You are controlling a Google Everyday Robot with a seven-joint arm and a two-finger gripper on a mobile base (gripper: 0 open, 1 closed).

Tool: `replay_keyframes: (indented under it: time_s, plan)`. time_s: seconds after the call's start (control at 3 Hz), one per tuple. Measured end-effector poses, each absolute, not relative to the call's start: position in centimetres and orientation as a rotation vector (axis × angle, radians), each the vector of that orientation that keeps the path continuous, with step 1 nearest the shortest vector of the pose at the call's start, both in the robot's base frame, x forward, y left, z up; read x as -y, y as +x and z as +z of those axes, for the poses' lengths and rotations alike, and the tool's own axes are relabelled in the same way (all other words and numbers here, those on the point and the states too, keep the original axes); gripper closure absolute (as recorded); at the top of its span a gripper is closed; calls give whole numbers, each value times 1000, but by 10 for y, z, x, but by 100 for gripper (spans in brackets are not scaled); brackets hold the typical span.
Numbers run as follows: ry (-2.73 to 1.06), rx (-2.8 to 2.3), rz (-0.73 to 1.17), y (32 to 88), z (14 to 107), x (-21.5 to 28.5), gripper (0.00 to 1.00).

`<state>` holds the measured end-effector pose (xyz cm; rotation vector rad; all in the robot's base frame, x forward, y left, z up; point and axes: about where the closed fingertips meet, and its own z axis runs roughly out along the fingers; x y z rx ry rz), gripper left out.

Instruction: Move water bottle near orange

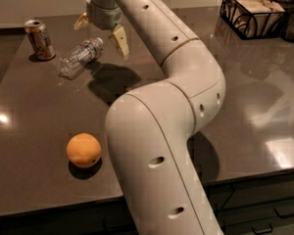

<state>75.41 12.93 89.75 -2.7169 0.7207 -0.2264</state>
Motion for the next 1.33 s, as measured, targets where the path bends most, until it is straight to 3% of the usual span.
replay_keyframes:
  time_s: [0.67,1.33]
  plan:
    - [-2836,-410,-365,758,892,-178,0]
    - [-2907,-282,-360,755,873,-194,0]
